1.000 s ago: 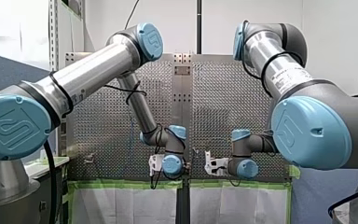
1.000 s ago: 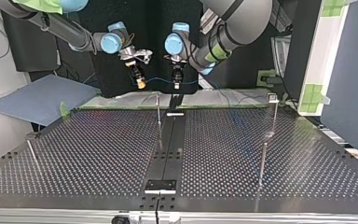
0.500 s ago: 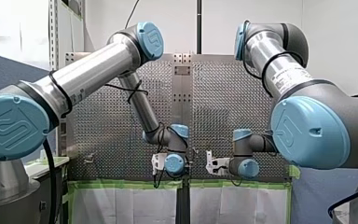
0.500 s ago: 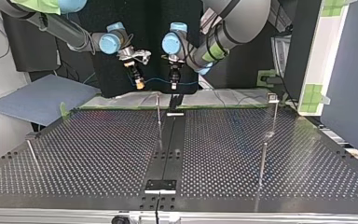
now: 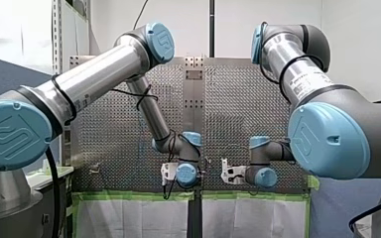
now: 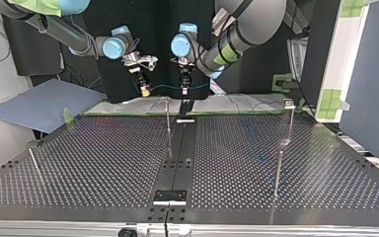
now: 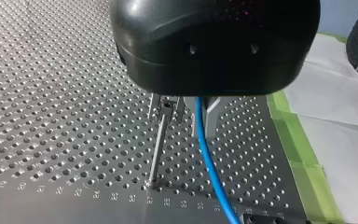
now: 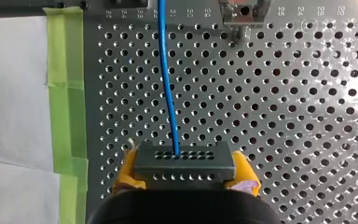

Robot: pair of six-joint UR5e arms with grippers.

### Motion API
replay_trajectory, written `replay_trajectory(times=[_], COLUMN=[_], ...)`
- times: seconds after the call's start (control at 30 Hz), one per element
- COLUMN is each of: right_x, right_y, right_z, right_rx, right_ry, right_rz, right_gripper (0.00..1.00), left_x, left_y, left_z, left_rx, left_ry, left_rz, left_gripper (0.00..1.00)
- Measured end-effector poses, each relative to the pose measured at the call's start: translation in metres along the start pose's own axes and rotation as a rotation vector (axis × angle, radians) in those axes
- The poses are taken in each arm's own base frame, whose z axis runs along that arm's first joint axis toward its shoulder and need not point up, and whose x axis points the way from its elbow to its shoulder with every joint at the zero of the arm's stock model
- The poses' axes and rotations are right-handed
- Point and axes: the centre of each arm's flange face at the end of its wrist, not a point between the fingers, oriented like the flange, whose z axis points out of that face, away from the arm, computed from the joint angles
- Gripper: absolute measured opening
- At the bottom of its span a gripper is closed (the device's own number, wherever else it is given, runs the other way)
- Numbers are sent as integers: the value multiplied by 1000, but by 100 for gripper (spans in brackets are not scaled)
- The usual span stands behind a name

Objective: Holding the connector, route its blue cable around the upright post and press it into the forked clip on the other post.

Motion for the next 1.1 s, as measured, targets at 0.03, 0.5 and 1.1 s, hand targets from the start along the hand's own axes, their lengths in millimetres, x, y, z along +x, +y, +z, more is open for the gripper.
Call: replay_trajectory(times=[0.03,0.5,1.1], right_x=[1,6,9], right_y=[1,13,34], right_z=[1,8,10], right_rx=[-1,-16,-35], right_ry=[1,2,12], right_rz=[0,4,24], right_gripper=[0,0,0], left_x=[0,-7,-11], left_y=[0,-19,-28], left_z=[0,-3,-1], left_rx=[1,32,48], left_ry=[-1,-25,-39], left_rz=[-1,12,8], left_gripper=[0,0,0])
